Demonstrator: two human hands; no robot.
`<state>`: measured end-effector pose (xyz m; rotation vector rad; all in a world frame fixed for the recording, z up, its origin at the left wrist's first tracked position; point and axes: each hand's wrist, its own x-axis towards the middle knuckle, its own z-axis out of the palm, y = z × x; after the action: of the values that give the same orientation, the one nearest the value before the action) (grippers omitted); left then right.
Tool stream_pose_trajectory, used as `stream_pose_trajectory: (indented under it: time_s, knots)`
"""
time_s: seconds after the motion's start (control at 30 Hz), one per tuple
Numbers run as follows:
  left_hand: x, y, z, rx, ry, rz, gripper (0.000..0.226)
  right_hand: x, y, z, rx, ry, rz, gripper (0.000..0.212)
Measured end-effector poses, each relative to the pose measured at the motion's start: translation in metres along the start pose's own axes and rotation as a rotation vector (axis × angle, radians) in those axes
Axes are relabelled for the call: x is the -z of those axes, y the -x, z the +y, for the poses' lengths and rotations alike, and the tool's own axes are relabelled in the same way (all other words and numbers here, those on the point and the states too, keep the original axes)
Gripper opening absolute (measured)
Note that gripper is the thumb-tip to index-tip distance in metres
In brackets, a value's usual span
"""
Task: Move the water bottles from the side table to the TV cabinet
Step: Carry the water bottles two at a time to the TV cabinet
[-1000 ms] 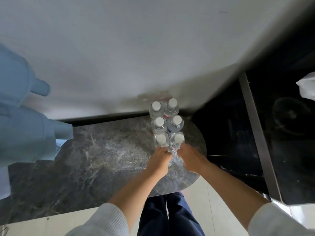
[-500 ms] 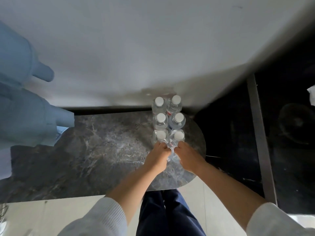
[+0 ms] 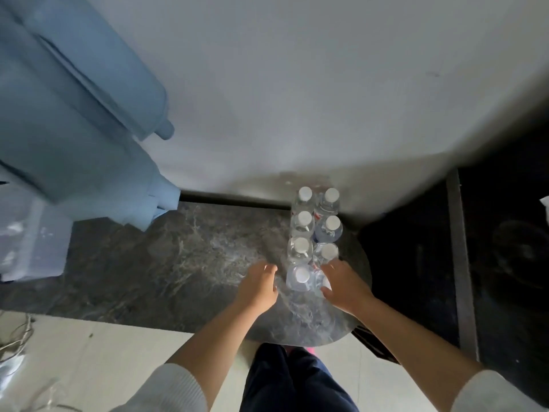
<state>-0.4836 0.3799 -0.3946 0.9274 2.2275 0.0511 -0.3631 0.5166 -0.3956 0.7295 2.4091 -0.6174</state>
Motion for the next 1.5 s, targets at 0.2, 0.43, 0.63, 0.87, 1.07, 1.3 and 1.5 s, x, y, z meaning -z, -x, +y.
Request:
stream_pose_trajectory:
  time_s: [0.2, 0.43, 0.63, 0.87, 1.07, 1.3, 1.5]
  knots:
    - [0.038, 0.041, -0.045, 0.182, 0.012, 0.148, 0.039, 0.038, -0.010, -0.049, 0.140, 0.106, 0.094, 0.036]
    - [0.073, 0.149, -0.165, 0.553, 0.144, 0.321, 0.037, 0.059, -0.024, -0.193, 0.484, 0.309, 0.074, 0.047]
    - [0.061, 0.286, -0.291, 0.887, 0.226, 0.410, 0.041, 0.034, -0.001, -0.371, 0.757, 0.428, 0.042, 0.029]
    - [0.029, 0.469, -0.409, 1.240, 0.303, 0.473, 0.042, -0.033, 0.075, -0.582, 1.108, 0.518, 0.058, 0.036]
    - [-0.001, 0.598, -0.481, 1.487, 0.363, 0.527, 0.042, -0.101, 0.159, -0.745, 1.420, 0.615, 0.088, 0.034]
    - [-0.018, 0.694, -0.558, 1.656, 0.471, 0.668, 0.037, -0.177, 0.223, -0.898, 1.670, 0.682, 0.069, 0.033]
    - [-0.024, 0.777, -0.655, 1.806, 0.514, 0.732, 0.034, -0.244, 0.266, -1.043, 1.838, 0.747, 0.014, 0.050]
